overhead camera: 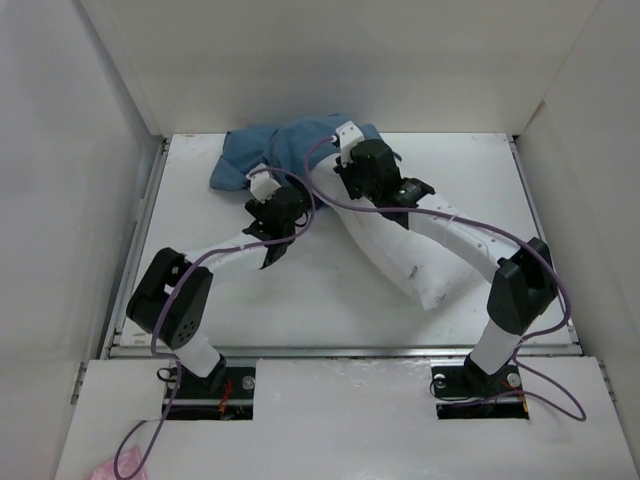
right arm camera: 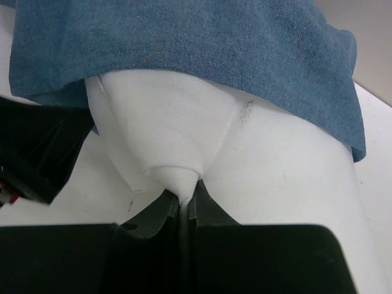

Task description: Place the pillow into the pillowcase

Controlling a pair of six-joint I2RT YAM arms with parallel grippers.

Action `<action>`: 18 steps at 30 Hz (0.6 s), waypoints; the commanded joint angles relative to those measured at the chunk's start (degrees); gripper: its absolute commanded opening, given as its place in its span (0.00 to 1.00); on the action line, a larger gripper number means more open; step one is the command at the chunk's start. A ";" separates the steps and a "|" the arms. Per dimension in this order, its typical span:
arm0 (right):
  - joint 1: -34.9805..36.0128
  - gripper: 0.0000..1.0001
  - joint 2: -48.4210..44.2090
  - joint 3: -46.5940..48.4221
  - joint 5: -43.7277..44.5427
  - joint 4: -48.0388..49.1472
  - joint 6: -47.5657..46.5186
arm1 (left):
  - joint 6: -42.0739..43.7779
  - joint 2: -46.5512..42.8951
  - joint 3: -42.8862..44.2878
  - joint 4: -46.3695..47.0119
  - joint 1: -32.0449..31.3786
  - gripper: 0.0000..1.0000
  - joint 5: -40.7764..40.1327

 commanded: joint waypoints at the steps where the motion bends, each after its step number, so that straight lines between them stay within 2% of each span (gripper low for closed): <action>1: -1.62 0.00 -2.52 4.64 -3.78 4.80 1.84 | 1.99 1.42 3.17 1.38 1.50 1.00 -2.84; 2: -1.63 0.00 -2.52 5.16 -4.48 4.28 2.36 | 2.60 1.96 3.18 2.70 2.20 1.00 -2.84; 6: -2.16 0.00 -3.14 5.17 -5.80 4.27 2.88 | 5.50 6.17 8.44 2.46 2.82 0.76 -1.44; 7: -2.68 0.00 -3.14 5.17 -5.80 4.27 2.89 | 6.47 7.14 9.67 1.75 2.82 0.63 -0.74; 10: -3.21 0.00 -3.14 5.17 -8.60 4.89 4.38 | 8.48 9.16 11.35 3.58 2.82 0.41 2.24; 13: -3.21 0.00 -3.14 5.17 -9.76 5.59 5.52 | 11.30 9.17 11.35 8.32 2.82 0.07 4.62; 14: -3.21 0.00 -2.61 5.17 -9.76 6.20 5.53 | 12.01 8.48 11.35 9.03 2.82 0.00 5.32; 16: -3.21 0.00 -2.61 5.17 -9.76 6.21 6.05 | 14.20 6.89 10.74 9.65 2.82 0.00 7.17; 18: -3.21 0.00 -2.61 2.99 -9.76 8.22 6.66 | 17.09 3.92 9.60 10.26 0.03 0.00 7.18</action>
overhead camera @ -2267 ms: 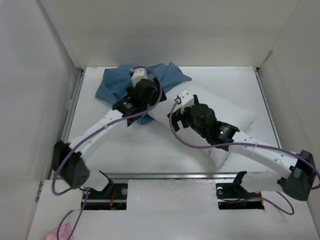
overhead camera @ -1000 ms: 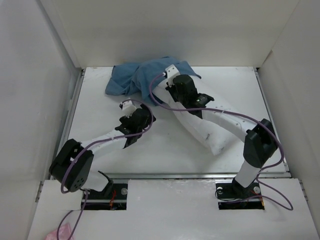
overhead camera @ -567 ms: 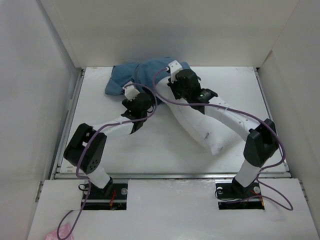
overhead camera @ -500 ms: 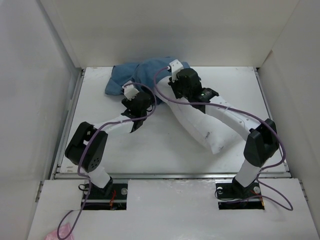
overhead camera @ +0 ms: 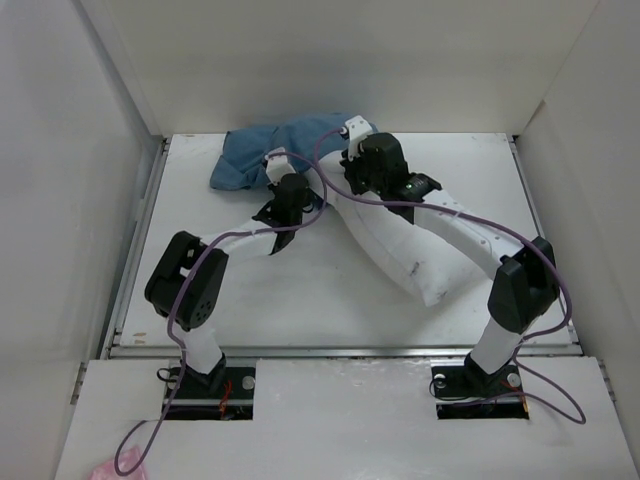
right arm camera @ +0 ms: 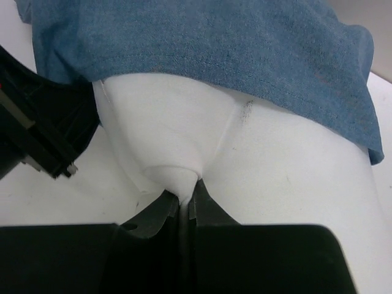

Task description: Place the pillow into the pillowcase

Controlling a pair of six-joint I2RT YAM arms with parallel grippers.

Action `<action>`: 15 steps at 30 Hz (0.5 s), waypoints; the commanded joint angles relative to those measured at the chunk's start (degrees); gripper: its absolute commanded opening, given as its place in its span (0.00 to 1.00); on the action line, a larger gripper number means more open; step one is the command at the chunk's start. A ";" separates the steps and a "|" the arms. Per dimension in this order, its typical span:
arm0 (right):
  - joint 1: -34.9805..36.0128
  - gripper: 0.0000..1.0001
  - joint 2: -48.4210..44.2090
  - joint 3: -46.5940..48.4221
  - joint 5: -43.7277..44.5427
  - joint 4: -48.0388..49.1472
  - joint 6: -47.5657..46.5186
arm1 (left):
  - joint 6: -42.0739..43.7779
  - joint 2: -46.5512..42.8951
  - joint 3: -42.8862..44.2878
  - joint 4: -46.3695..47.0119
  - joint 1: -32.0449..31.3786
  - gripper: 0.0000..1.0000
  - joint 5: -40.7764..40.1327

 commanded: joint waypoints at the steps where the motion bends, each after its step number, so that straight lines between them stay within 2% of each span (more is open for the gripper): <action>1: -0.09 0.00 -3.22 0.99 -2.07 11.95 2.32 | 6.53 -6.98 -0.89 4.46 -3.22 0.00 2.13; 4: -0.09 0.00 -4.54 -5.42 -8.47 20.65 4.42 | 7.59 -12.85 -4.40 3.75 -7.34 0.00 6.07; 7: -0.09 0.00 -2.26 -9.83 -15.23 34.62 9.87 | 6.90 -18.32 -6.97 3.22 -11.92 0.00 13.19; 8: 0.61 0.00 0.70 -10.62 -15.25 42.40 12.58 | 6.89 -19.64 -8.36 2.61 -13.06 0.00 16.42; 9: 1.40 0.00 2.64 -10.63 -13.94 45.61 14.08 | 6.89 -20.95 -8.99 1.73 -14.47 0.00 17.41; 12: 5.27 0.00 10.65 -9.05 -2.20 54.57 16.72 | 5.67 -25.18 -10.04 -2.66 -19.39 0.00 23.89; 13: 6.67 0.00 11.79 -8.09 6.55 54.61 18.74 | 4.96 -25.88 -10.05 -3.80 -20.71 0.00 25.23; 15: 6.68 0.00 13.90 -5.19 12.76 54.61 23.91 | 2.94 -27.99 -12.40 -6.70 -24.14 0.00 28.22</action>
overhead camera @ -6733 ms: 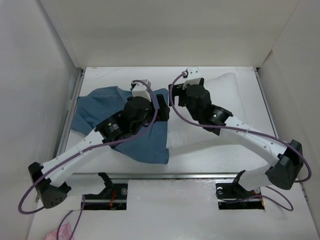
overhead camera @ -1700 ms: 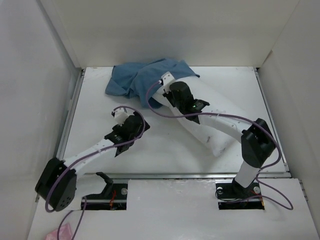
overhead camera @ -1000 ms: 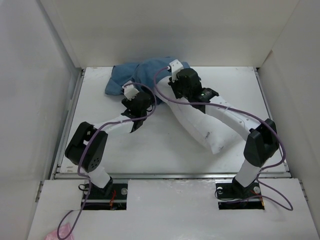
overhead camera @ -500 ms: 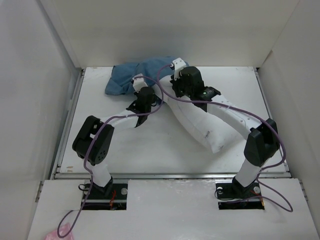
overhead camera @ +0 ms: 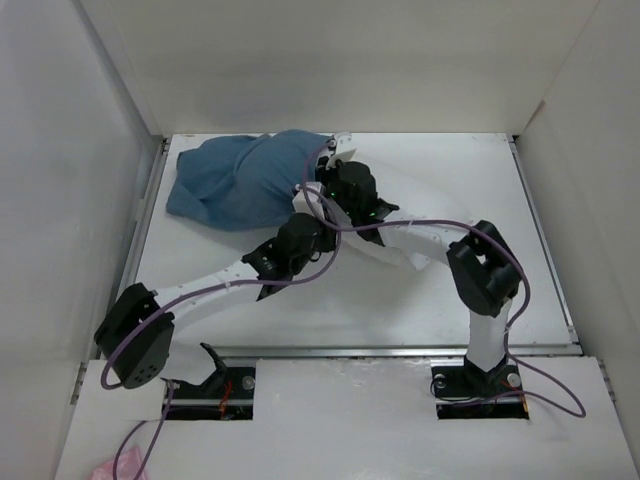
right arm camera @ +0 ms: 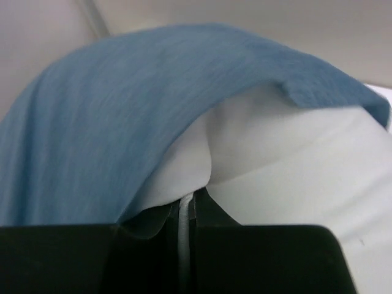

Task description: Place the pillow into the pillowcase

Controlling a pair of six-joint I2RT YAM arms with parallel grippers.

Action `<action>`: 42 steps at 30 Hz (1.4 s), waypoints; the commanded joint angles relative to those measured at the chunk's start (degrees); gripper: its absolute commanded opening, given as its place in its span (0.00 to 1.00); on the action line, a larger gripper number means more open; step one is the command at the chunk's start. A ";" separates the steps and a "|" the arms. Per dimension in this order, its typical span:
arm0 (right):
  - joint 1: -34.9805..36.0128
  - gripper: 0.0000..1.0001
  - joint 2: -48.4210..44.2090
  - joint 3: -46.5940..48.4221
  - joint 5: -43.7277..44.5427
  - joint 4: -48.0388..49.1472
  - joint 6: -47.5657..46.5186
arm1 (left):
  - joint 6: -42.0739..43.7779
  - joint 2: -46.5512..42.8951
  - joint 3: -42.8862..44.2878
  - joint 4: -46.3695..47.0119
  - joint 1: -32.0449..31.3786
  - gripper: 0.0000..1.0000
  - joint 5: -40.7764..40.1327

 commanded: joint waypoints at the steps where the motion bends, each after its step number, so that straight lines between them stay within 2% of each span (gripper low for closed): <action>1: 2.55 0.00 4.25 5.31 14.61 15.55 11.23 | -3.93 -6.14 -1.75 1.88 -9.02 0.00 18.35; 2: 2.55 0.00 4.86 5.84 19.51 15.55 12.82 | -4.80 -6.15 -2.37 0.75 -9.81 0.00 19.14; 4: 3.07 0.00 4.87 5.85 23.32 15.03 16.59 | -4.73 -6.85 -2.37 -1.02 -11.75 0.00 21.93; 7: 3.08 0.00 6.00 5.32 27.64 14.41 21.77 | -3.50 -6.85 -2.37 1.86 -14.38 0.00 27.73; 13: 3.69 0.00 4.00 -2.39 25.63 16.51 23.64 | -2.70 -1.59 1.05 -0.84 -15.01 0.00 27.77; 16: 3.69 0.00 -0.13 -9.43 18.53 18.71 23.12 | -4.28 1.05 4.12 -4.96 -15.01 0.00 23.91; 17: 3.69 0.04 -2.40 -11.27 15.46 20.37 21.64 | -5.32 1.06 5.87 -8.02 -15.01 0.02 22.76; 19: 3.69 0.14 -4.35 -15.14 6.09 22.57 16.71 | -5.86 1.06 7.55 -11.29 -14.22 0.23 20.03; 20: 3.69 0.21 -5.06 -19.25 3.15 24.41 15.31 | -5.86 0.19 8.25 -12.44 -13.52 0.57 19.33; 21: 3.69 0.48 -6.11 -21.03 0.69 28.00 13.55 | -5.17 -0.69 9.57 -14.80 -13.51 0.68 17.24; 23: 3.69 0.71 -6.99 -24.28 -5.62 29.87 12.23 | -3.93 -3.92 11.07 -17.36 -13.51 0.92 14.59; 24: 3.69 0.86 -8.13 -24.30 -7.23 29.88 11.43 | -3.93 -5.17 12.81 -20.68 -13.51 1.00 13.01; 25: 3.17 0.94 -8.84 -24.82 -8.20 27.44 10.56 | -3.32 -6.57 13.44 -22.19 -13.51 1.00 10.04; 31: 2.64 0.95 -16.73 -22.47 -7.34 13.38 8.00 | -4.10 -16.76 17.04 -31.77 -12.90 1.00 -1.23; 32: 2.64 0.95 -17.88 -20.98 -7.34 5.09 5.39 | -4.10 -17.82 17.75 -32.57 -12.90 1.00 -4.03; 34: 2.64 0.95 -20.34 -15.29 -5.85 -5.13 3.17 | -4.63 -20.28 19.32 -34.85 -12.90 1.00 -6.41; 35: 2.64 0.95 -21.05 -13.77 -5.23 -14.33 2.38 | -4.63 -20.82 20.03 -35.47 -12.90 1.00 -7.30; 36: 2.64 0.95 -21.76 -12.88 -5.23 -17.81 2.37 | -4.63 -21.34 20.91 -36.08 -12.90 1.00 -8.09; 38: 2.64 0.97 -24.03 -12.88 -6.36 -22.83 1.68 | -3.85 -22.14 22.93 -36.87 -12.90 1.00 -8.97; 42: 2.64 1.00 -28.61 -16.03 -8.83 -24.61 1.67 | -2.79 -22.76 23.64 -37.58 -12.37 1.00 -15.01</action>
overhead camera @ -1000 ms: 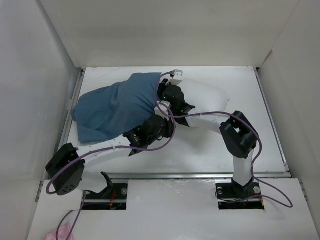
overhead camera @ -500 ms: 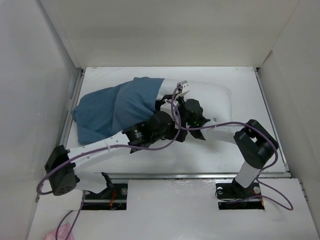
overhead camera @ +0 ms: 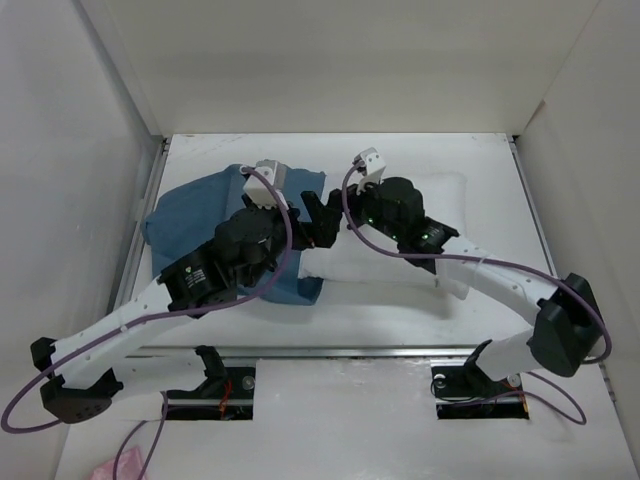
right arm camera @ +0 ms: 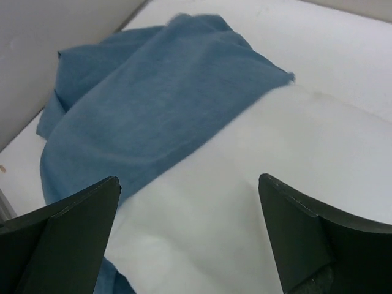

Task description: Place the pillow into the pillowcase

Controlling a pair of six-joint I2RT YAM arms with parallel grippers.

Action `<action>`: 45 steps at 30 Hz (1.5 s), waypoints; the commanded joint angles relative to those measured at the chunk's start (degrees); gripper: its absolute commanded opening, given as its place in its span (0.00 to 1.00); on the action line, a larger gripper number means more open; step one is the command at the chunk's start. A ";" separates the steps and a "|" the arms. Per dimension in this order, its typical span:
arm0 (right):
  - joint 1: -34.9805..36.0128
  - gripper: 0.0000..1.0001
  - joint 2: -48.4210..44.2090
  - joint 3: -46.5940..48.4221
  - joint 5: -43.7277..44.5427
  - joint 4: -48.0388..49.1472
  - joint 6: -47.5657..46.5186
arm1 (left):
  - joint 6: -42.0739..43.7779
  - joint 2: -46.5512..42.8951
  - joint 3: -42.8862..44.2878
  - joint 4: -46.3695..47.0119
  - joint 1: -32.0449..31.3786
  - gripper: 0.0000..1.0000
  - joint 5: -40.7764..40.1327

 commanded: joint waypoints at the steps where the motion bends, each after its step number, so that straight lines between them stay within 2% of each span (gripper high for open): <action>1: -0.66 1.00 -4.18 -1.22 -0.27 -9.59 -0.78 | 0.58 -1.29 2.48 -0.87 0.20 1.00 -7.71; 6: -0.66 1.00 -10.25 -2.45 7.73 -13.19 -0.78 | -4.86 7.90 4.24 -9.81 5.19 1.00 -14.66; 10: -1.18 1.00 -11.31 -2.45 14.23 -18.38 0.71 | -5.40 14.95 4.42 -13.96 7.32 0.92 -11.07; 13: -1.19 1.00 -10.61 -2.45 14.77 -20.67 1.24 | -4.34 19.95 3.72 -14.49 7.84 0.91 -11.06; 16: -1.19 1.00 -10.60 -3.68 14.07 -21.29 2.47 | -5.73 25.57 5.55 -16.50 9.16 0.85 -12.99; 19: -1.19 1.00 -11.21 -5.34 12.06 -19.72 2.47 | -11.61 30.50 10.90 -26.14 10.56 0.76 -19.57; 22: -1.19 1.00 -11.22 -6.75 11.00 -19.01 2.47 | -14.53 31.93 12.06 -29.69 11.10 0.71 -21.26; 29: -1.19 1.00 -10.17 -6.76 11.52 -17.96 2.47 | -19.18 31.41 12.59 -35.13 12.24 0.70 -25.56; 34: -1.19 1.00 -9.46 -6.76 10.65 -17.95 2.47 | -15.16 29.47 11.54 -31.72 14.17 0.65 -24.78; 35: -1.19 1.00 -9.46 -6.76 10.64 -17.34 1.60 | -14.37 29.47 10.75 -30.06 14.78 0.62 -23.99; 38: -1.19 1.00 -10.60 -7.89 5.03 -13.67 -3.48 | -11.38 30.25 10.75 -26.46 14.79 0.41 -21.53; 40: -1.19 1.00 -11.21 -10.34 -0.13 -9.97 -6.39 | -11.37 30.96 11.27 -25.91 14.79 0.19 -21.00; 41: -1.19 1.00 -11.22 -10.88 -1.73 -8.13 -7.36 | -10.59 31.66 11.80 -25.22 14.79 0.00 -20.13; 42: -1.19 1.00 -11.22 -10.89 -4.88 -5.24 -9.37 | -9.80 31.67 12.67 -24.60 14.79 0.00 -19.42; 45: 0.03 1.00 -7.20 -11.42 -5.62 2.40 -12.46 | -6.91 31.14 13.29 -21.80 14.26 0.00 -18.80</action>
